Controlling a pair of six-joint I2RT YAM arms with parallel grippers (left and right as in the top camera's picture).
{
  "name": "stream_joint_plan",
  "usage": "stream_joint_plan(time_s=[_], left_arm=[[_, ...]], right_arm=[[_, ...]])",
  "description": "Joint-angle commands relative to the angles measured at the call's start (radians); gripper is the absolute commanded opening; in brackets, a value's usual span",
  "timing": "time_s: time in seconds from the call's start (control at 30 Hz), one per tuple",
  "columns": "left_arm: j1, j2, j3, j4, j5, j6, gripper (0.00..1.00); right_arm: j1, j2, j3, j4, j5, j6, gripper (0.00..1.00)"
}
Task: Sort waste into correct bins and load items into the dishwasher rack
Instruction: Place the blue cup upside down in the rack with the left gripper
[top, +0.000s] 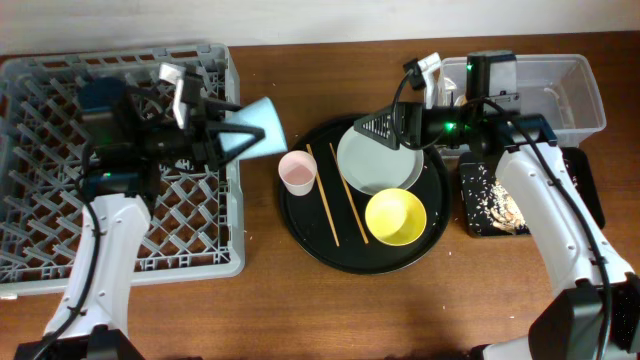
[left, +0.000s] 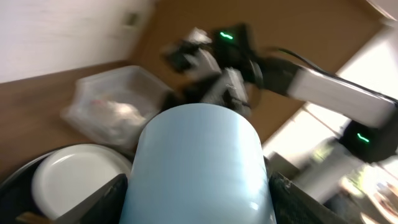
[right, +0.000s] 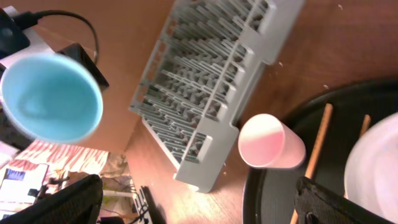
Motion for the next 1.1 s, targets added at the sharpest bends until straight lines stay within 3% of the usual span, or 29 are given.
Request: stream_joint_plan(time_s=[0.0, 0.07, 0.1, 0.23, 0.33, 0.4, 0.5, 0.97, 1.03, 1.07], left_arm=[[0.039, -0.005, 0.011, -0.152, -0.45, -0.014, 0.61], [0.015, -0.005, 0.012, -0.325, -0.816, -0.094, 0.55], [-0.004, -0.005, 0.012, -0.386, -0.923, -0.096, 0.55], [-0.033, -0.013, 0.049, -0.597, -1.052, -0.043, 0.55], [-0.042, -0.013, 0.271, -1.041, -1.323, 0.1, 0.56], [-0.055, -0.013, 0.348, -1.197, -1.449, 0.108, 0.56], [-0.061, 0.001, 0.34, -1.291, -1.479, 0.108, 0.56], [-0.129, 0.303, 0.317, -1.331, -1.471, 0.108, 0.56], [-0.129, 0.318, 0.317, -1.334, -1.471, 0.108, 0.7], [-0.129, 0.32, 0.317, -1.333, -1.471, 0.108, 0.86]], right_arm=[[0.011, 0.004, -0.001, -0.032, 0.113, -0.013, 0.98], [0.016, 0.004, -0.001, -0.051, 0.146, -0.013, 0.99], [0.017, 0.004, -0.001, -0.062, 0.156, -0.013, 0.99], [0.018, 0.004, -0.001, -0.085, 0.156, -0.013, 0.98], [0.018, 0.004, -0.001, -0.092, 0.156, -0.013, 0.98], [0.018, 0.004, -0.001, -0.093, 0.156, -0.013, 0.99], [0.018, 0.004, -0.001, -0.099, 0.156, -0.013, 0.98], [0.018, 0.004, -0.001, -0.144, 0.183, -0.016, 0.98], [0.018, 0.004, -0.001, -0.144, 0.183, -0.016, 0.98], [0.018, 0.004, -0.001, -0.144, 0.183, -0.016, 0.98]])
